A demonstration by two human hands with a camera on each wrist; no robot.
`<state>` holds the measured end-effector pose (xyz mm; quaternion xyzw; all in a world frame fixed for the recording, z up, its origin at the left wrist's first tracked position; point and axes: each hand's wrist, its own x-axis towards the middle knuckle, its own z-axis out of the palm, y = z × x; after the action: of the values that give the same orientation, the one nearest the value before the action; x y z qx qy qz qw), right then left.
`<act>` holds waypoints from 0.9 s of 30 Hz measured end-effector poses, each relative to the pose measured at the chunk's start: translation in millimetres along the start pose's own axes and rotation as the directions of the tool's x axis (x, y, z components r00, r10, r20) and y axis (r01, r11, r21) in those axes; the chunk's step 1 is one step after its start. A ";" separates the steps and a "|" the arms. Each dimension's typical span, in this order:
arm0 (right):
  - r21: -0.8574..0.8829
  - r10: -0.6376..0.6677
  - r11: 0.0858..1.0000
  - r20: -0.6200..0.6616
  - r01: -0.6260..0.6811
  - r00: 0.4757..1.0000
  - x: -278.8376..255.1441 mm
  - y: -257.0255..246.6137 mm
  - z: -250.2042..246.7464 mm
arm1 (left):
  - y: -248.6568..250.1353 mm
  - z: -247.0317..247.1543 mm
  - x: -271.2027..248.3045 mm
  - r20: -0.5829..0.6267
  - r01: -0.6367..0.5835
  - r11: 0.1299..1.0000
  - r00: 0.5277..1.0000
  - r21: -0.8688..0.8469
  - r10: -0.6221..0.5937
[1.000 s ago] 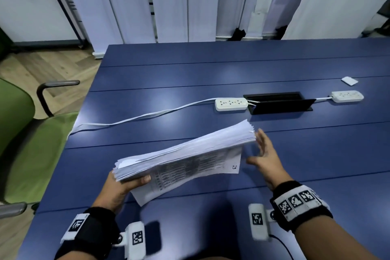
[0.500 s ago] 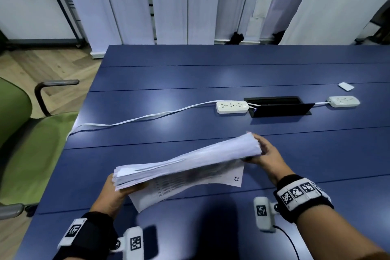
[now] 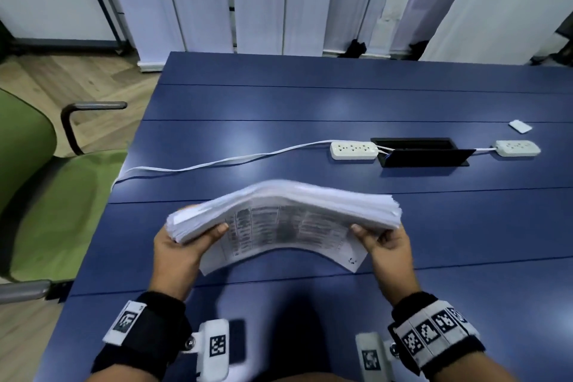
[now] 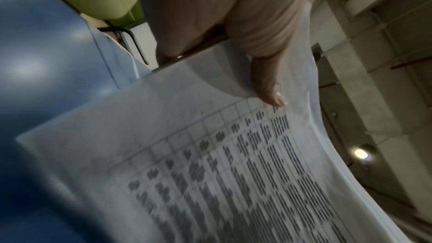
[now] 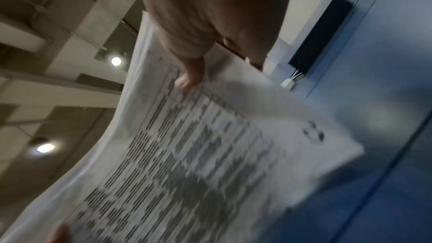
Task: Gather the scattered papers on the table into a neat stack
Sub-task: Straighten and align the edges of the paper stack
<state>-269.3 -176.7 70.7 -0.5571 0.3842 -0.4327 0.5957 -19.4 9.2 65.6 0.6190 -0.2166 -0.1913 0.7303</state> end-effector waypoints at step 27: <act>0.032 0.240 0.969 0.113 -0.245 0.964 -3.9 11.1 -48.0 | -14.5 14.5 -24.2 0.176 0.255 0.967 0.952 -0.003 -0.250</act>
<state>-314.7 -188.9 55.5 -0.5147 0.4066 -0.3344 0.6767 -47.7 8.3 51.4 0.6130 -0.1961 -0.3391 0.6862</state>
